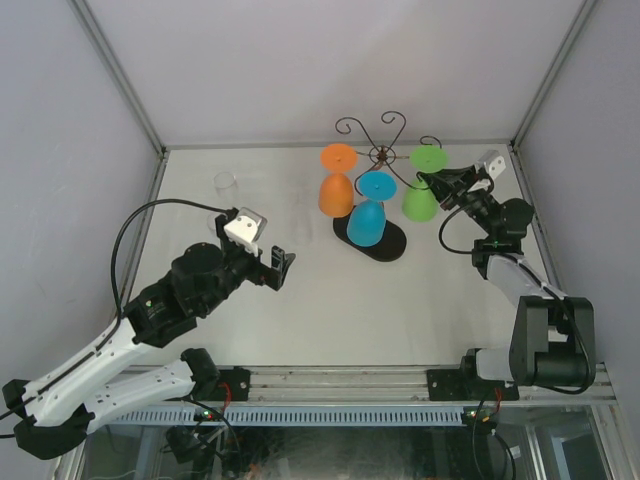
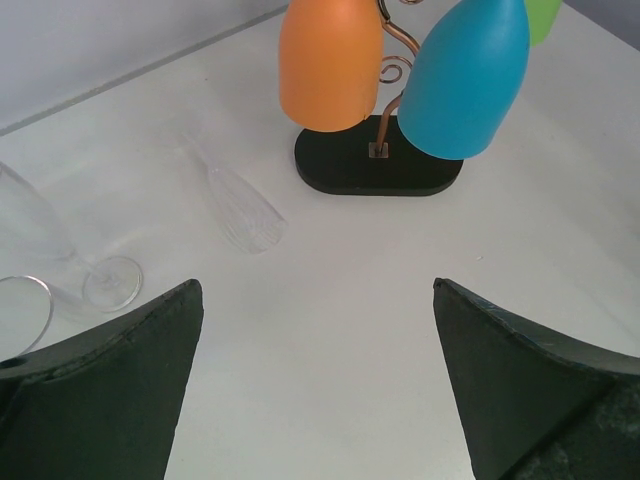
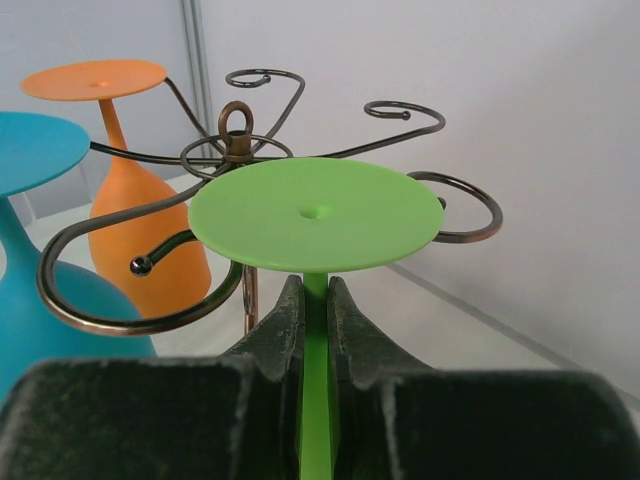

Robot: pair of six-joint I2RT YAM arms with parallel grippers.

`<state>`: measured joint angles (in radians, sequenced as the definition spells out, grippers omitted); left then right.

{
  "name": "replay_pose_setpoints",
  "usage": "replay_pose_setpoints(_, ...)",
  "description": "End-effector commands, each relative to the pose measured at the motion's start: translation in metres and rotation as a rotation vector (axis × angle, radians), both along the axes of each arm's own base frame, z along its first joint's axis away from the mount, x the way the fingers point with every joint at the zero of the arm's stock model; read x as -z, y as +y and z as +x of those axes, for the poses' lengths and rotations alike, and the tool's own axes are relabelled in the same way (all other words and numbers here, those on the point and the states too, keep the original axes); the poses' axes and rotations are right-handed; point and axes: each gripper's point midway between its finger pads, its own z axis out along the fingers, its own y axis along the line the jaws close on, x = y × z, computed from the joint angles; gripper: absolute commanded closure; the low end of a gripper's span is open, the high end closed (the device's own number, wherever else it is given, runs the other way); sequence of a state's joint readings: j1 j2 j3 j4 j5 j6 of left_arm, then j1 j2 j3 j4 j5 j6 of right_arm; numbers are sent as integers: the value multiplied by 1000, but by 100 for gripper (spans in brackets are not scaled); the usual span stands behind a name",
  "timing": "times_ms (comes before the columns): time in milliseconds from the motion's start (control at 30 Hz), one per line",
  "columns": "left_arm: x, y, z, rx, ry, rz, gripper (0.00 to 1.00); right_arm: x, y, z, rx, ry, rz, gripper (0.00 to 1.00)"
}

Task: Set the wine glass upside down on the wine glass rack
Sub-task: Turn the wine glass upside down at the wine rack.

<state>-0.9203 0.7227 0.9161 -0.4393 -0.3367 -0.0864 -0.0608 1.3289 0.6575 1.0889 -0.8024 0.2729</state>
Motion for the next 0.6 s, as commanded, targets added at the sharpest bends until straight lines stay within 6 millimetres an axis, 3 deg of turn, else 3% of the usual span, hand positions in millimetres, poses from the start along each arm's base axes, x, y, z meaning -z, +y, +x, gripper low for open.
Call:
replay_pose_setpoints(0,-1,3,2,-14,-18,-9,0,-18,9,2,-33,-71,-21,100)
replay_pose_setpoints(567,1,3,2,-11,-14,4,0,-18,30,-24,-181,-79,-58,100)
